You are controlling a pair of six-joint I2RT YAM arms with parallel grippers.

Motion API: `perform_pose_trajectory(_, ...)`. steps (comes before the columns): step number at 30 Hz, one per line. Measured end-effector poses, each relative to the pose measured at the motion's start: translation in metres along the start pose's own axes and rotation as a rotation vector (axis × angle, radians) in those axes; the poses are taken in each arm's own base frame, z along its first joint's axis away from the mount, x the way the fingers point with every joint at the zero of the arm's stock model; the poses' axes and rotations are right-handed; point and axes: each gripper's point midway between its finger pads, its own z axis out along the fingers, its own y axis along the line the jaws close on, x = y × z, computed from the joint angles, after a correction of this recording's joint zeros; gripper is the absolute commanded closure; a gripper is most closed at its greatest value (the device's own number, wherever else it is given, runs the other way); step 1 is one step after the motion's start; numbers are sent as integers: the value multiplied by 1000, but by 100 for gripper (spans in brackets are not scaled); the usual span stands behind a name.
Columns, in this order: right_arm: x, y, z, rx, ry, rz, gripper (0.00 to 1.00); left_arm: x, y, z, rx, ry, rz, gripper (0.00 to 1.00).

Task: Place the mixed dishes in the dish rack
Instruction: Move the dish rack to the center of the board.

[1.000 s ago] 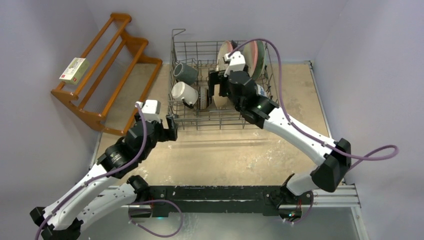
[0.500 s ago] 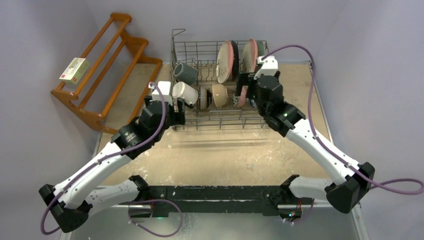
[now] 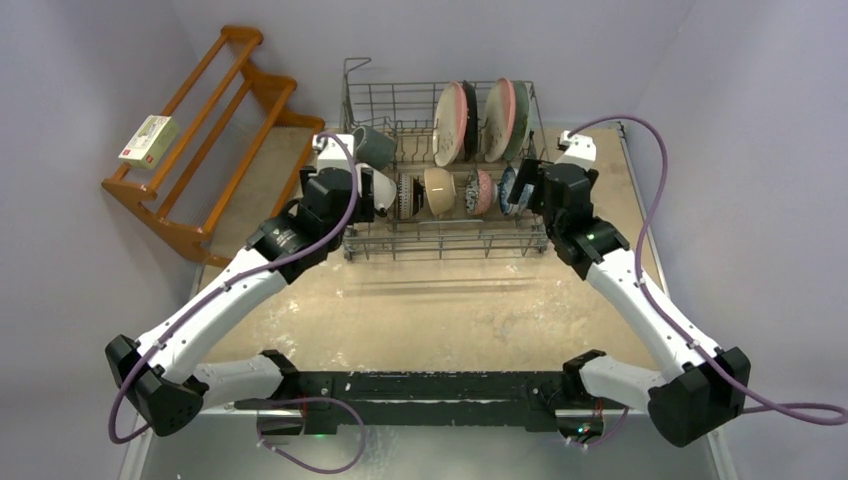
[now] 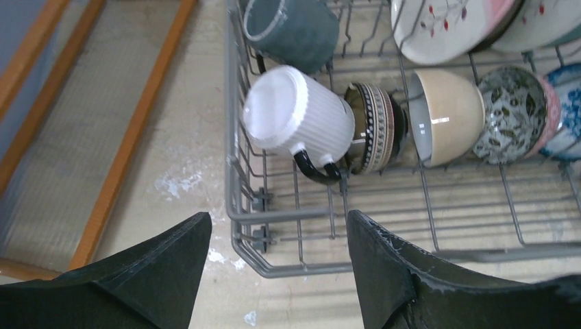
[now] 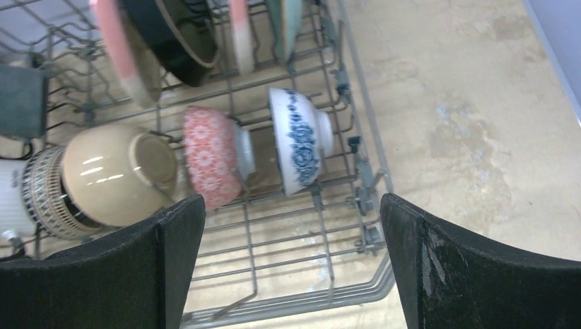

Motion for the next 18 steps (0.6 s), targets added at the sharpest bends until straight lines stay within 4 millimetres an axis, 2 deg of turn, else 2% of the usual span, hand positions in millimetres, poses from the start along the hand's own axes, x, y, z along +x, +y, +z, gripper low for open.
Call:
perform_pose_trajectory(6,13,-34,16,57,31,63,1,-29,19,-1,-60,-58,-46,36)
perform_pose_trajectory(12,24,-48,31,60,59,106,2,-27,28,15,-105,-33,-44,40)
perform_pose_trajectory(18,32,-51,40,39,81,138,3,-19,43,38,-136,12,-74,42)
